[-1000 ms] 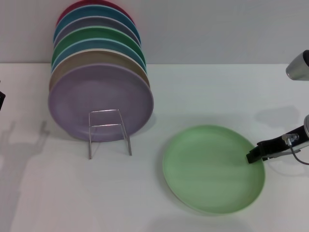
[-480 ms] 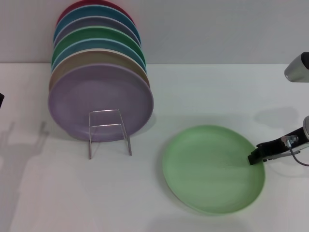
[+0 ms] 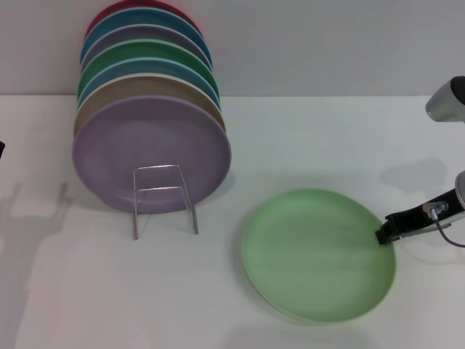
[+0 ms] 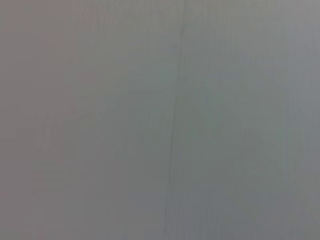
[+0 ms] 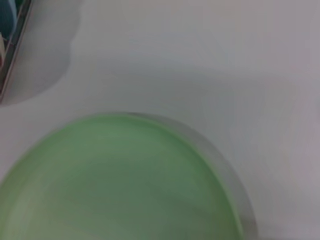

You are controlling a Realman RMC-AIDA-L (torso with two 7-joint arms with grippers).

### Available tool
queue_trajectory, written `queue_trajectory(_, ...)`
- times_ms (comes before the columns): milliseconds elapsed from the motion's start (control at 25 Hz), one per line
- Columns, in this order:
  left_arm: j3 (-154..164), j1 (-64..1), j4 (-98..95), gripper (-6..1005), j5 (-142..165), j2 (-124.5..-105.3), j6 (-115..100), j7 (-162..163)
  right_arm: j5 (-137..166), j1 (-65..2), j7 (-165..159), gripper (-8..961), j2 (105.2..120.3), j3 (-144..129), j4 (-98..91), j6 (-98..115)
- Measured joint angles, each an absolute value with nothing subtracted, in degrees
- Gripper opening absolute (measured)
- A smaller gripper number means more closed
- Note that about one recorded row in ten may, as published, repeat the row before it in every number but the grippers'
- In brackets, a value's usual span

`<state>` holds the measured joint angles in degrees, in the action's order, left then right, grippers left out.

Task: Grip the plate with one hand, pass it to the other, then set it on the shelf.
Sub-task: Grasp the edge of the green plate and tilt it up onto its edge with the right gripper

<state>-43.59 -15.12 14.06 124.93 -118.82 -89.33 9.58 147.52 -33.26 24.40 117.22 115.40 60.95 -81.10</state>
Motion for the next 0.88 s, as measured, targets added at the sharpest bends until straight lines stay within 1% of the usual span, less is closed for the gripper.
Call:
queue_trajectory(320, -43.7, -15.2, 14.1, 802, 124.8, -118.82, -89.4, 9.6, 147.5, -33.2, 25.5, 19, 117.18, 115.4, 61.9, -80.3)
queue_trajectory(480, -43.7, -15.2, 14.1, 802, 124.7, -118.82, -89.4, 9.6, 147.3, -32.9, 25.6, 18, 117.24, 115.5, 62.6, -80.0)
queue_trajectory(800, -43.7, -15.2, 14.1, 801, 124.7, -118.82, -89.6, 9.5, 147.1, -30.3, 26.6, 18, 118.69, 115.9, 70.1, -78.9)
queue_trajectory(880, -43.7, -15.2, 14.1, 801, 124.7, -118.82, -89.7, 9.5, 147.0, -29.6, 26.6, 19, 118.85, 115.7, 71.8, -78.1)
